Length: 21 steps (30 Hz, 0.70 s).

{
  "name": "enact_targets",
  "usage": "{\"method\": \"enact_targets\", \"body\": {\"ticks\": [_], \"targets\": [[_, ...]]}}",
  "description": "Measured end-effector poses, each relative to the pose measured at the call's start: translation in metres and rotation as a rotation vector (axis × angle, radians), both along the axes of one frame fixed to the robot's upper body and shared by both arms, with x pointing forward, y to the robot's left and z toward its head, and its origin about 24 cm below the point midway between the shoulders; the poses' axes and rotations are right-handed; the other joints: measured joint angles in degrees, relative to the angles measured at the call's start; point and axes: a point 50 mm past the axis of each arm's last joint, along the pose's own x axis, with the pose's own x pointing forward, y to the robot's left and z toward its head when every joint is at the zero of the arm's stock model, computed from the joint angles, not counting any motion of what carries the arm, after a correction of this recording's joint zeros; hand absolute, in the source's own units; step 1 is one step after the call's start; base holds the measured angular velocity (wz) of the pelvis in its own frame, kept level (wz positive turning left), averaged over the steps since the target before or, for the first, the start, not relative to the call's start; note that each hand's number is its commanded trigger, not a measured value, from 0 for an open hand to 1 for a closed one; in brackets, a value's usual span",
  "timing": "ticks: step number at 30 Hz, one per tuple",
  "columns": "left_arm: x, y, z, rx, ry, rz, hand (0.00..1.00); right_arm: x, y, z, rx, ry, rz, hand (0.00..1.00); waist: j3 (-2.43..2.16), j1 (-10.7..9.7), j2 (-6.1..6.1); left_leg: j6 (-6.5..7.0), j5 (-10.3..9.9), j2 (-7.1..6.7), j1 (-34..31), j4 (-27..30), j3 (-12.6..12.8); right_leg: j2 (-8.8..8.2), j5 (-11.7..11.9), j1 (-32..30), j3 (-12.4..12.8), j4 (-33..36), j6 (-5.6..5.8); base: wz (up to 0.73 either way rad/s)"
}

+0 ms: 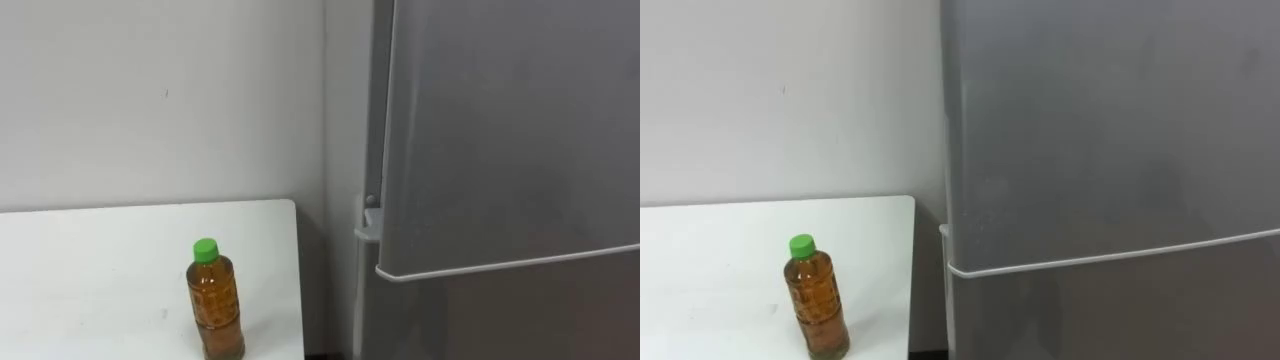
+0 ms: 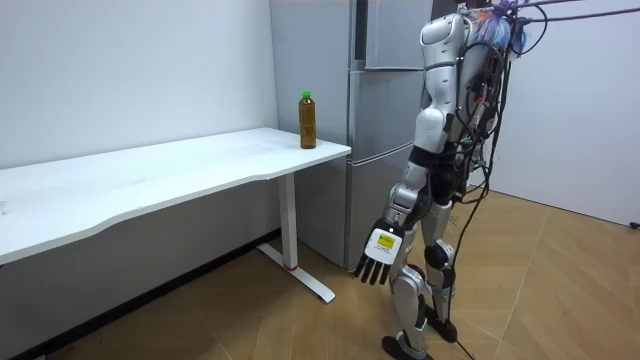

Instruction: Put the bottle in the upper fridge

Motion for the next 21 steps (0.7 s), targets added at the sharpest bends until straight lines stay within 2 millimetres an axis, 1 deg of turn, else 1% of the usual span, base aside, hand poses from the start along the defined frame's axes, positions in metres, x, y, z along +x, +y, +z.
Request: {"method": "enact_targets", "body": {"ticks": [3,7,9,17,21], "targets": [[0.0,0.0004,0.0,0.003,0.004,-0.017,0.0,0.0001,-0.0005,0.0001,-0.005,0.002,0.001,0.0,-0.03,0.0,0.1,0.0,0.0,-0.07,0.0,0.0,-0.1,-0.06,0.0,0.1,-0.2,0.0,0.0,0.0],[0.0007,0.0037,0.0006,0.025,0.023,-0.108,0.0,-0.0001,-0.0011,0.0002,-0.007,0.003,0.003,0.0,-0.02,0.0,0.23,0.0,0.0,-0.07,0.1,0.0,0.1,-0.04,0.0,0.1,0.3,0.0,0.0,0.0],[0.0025,0.0043,0.0006,0.031,0.024,-0.123,0.0,-0.0006,-0.0011,0.0002,-0.002,0.001,-0.001,0.0,-0.02,-0.2,0.31,0.0,0.0,-0.06,0.2,0.0,0.1,-0.04,0.0,0.1,0.4,0.1,0.0,0.0],[0.0012,0.0043,0.0001,0.039,0.034,-0.132,0.0,-0.0002,-0.0019,0.0006,0.004,-0.011,0.005,0.0,0.06,-0.2,0.5,0.0,0.0,-0.03,0.2,-0.3,0.0,0.0,0.0,0.1,0.5,0.2,-0.01,0.0],[-0.0056,0.0043,-0.0004,0.044,0.064,-0.128,0.0,-0.0007,-0.0017,0.0005,0.004,-0.009,0.006,0.0,0.07,-0.1,0.36,0.0,0.0,-0.06,0.2,0.0,-0.2,0.02,0.0,0.2,0.5,0.1,-0.01,0.01]]}}
